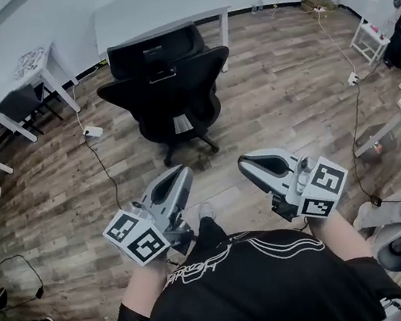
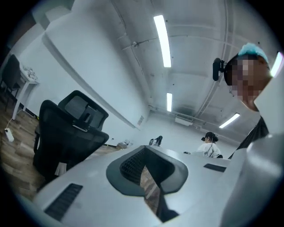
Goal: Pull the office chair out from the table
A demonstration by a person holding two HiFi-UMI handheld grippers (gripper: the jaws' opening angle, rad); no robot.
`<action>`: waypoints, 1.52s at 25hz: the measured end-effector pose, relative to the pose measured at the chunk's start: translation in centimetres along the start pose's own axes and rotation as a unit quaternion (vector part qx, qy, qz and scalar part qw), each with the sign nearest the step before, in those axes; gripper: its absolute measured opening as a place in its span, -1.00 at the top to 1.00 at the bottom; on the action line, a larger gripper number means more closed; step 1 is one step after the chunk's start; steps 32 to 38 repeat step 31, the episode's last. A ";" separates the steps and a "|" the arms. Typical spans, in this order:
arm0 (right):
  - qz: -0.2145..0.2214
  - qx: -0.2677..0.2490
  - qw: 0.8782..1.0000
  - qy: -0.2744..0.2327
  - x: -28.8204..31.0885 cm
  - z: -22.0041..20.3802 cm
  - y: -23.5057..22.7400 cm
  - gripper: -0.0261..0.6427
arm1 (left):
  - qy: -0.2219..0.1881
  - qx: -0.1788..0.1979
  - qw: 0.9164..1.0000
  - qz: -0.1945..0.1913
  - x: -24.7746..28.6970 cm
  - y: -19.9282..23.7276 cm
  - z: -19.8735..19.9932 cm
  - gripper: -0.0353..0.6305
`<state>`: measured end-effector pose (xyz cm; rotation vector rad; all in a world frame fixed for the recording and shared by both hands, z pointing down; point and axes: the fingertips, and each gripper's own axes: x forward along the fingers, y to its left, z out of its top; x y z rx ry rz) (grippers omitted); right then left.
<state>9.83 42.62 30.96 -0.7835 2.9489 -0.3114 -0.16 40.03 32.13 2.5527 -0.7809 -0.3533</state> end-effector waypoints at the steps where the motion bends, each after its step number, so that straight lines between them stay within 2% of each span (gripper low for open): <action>1: 0.003 0.007 1.000 -0.001 -0.2 0.0 0.5 0.81 | -0.003 -0.002 1.000 -0.006 -0.1 -0.8 0.1 0.88; 8: 0.011 0.014 0.999 0.030 -0.7 -1.2 2.9 0.82 | 0.004 0.015 0.999 -0.030 -0.9 -4.5 -0.7 0.88; 11: 0.013 0.009 0.999 0.034 -0.8 -1.4 3.4 0.82 | 0.004 0.022 0.999 -0.037 -1.1 -5.3 -0.8 0.88; 16: 0.017 0.009 0.999 0.035 -1.1 -1.6 3.6 0.82 | -0.021 0.038 0.998 -0.039 -1.4 -6.0 -0.3 0.88; 23: 0.013 0.011 0.999 0.028 -1.4 -1.6 3.2 0.82 | -0.005 0.072 0.996 -0.043 -0.8 -6.7 -0.9 0.88; 38: 0.006 0.011 1.000 0.028 -1.7 -1.7 2.1 0.82 | -0.012 0.077 0.995 -0.060 0.1 -6.7 -0.9 0.88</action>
